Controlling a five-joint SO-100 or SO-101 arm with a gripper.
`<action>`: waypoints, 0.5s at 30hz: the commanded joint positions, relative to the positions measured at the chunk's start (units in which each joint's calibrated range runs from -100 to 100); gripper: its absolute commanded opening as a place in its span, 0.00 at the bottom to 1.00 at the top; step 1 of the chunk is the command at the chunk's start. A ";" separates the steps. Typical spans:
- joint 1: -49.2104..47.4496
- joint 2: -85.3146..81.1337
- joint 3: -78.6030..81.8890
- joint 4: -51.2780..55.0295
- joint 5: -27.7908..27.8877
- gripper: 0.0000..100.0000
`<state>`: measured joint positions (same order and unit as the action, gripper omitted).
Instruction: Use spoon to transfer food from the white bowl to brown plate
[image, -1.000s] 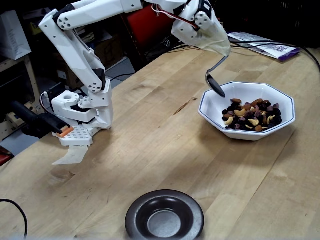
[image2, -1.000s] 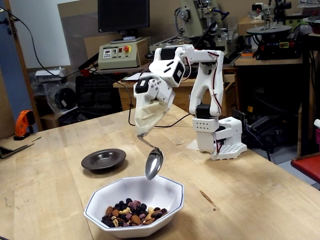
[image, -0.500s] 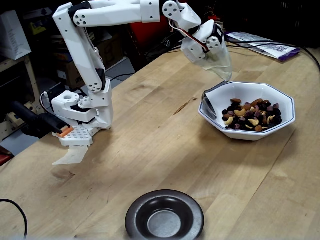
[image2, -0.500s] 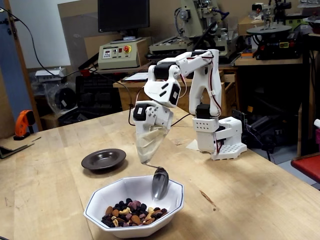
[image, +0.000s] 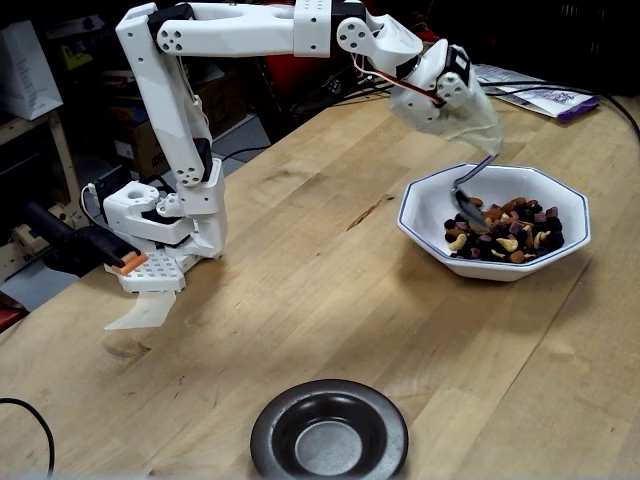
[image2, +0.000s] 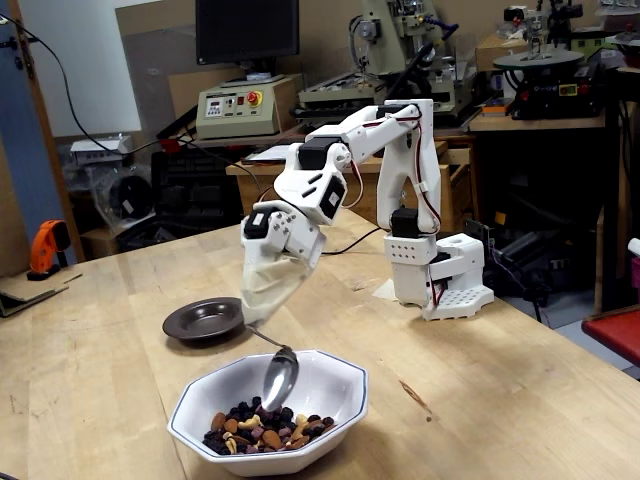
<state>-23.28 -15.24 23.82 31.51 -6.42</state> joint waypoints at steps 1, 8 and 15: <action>0.99 -0.80 -2.67 -6.22 -0.15 0.05; 1.21 -0.38 -2.58 -0.05 0.24 0.05; 1.21 5.19 -3.11 6.04 0.00 0.05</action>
<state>-22.77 -10.86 23.65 35.93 -6.42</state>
